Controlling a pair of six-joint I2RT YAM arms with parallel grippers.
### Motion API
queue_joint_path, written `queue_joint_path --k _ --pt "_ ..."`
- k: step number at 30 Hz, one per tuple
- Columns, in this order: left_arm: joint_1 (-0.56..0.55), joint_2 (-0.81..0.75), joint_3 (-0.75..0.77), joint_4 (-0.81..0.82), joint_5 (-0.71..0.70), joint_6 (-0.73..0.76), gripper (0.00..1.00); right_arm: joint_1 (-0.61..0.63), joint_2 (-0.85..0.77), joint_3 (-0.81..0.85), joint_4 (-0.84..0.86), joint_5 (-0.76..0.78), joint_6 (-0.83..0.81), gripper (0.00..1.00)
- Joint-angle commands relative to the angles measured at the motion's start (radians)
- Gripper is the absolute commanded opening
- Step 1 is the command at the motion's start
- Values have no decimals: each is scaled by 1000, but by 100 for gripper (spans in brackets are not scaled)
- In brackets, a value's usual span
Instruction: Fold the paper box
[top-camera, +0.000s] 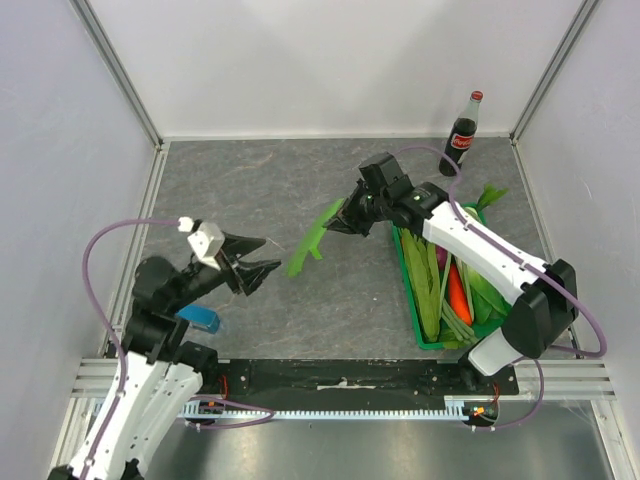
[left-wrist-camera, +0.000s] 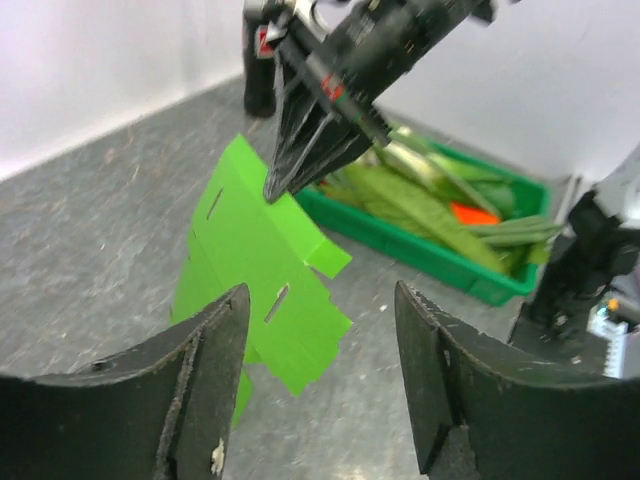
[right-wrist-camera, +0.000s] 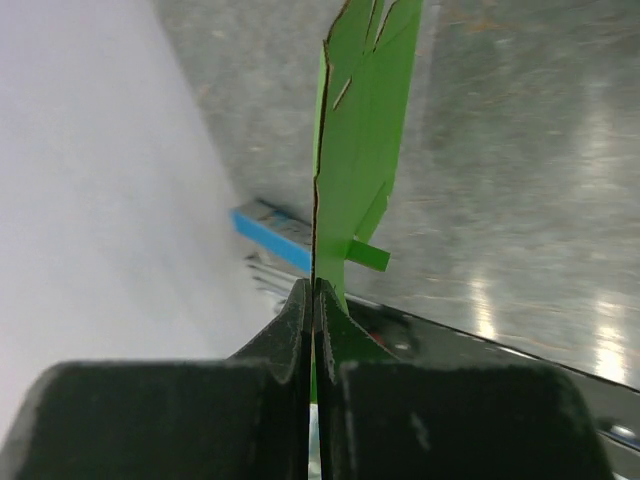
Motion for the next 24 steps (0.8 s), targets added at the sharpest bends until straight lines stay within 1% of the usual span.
queue_joint_path --k 1,2,3,4,7,9,10,12,14,16,17,18,21,22,23,24 --pt "-4 -168 -19 29 3 -259 67 6 -92 105 -287 99 -290 0" --pt "-4 -176 -17 28 -63 -284 67 12 -105 127 -363 122 -312 0" --pt "-4 -176 -11 17 -91 -318 66 16 -115 176 -411 180 -339 0" --pt "-4 -169 -2 5 -111 -330 66 24 -135 193 -484 194 -344 0" --pt "-4 -77 46 -54 -137 -361 62 44 -169 207 -600 208 -332 0" --pt "-6 -9 61 -63 -149 -402 60 61 -178 194 -637 214 -317 0" --pt "-4 3 56 -49 -151 -417 60 88 -178 196 -669 254 -301 0" --pt "-4 15 18 -9 -146 -466 60 125 -165 210 -692 299 -286 0" --pt "-4 8 -23 41 -155 -502 59 196 -103 230 -709 372 -277 0" --pt "-4 -12 -43 55 -166 -540 59 275 -16 256 -688 440 -268 0" --pt "-4 -21 -58 51 -174 -546 60 297 19 260 -673 486 -271 0" --pt "-4 -35 -60 29 -186 -548 60 312 88 256 -657 500 -268 0" --pt "-3 -53 -54 -87 -281 -530 60 354 189 216 -519 489 -251 0" --pt "-3 -60 -43 -110 -313 -525 60 361 210 204 -431 485 -234 0" --pt "-3 -61 -36 -173 -329 -514 60 362 228 179 -377 445 -225 0" --pt "-4 -66 -31 -195 -343 -510 60 363 271 178 -331 426 -193 0"
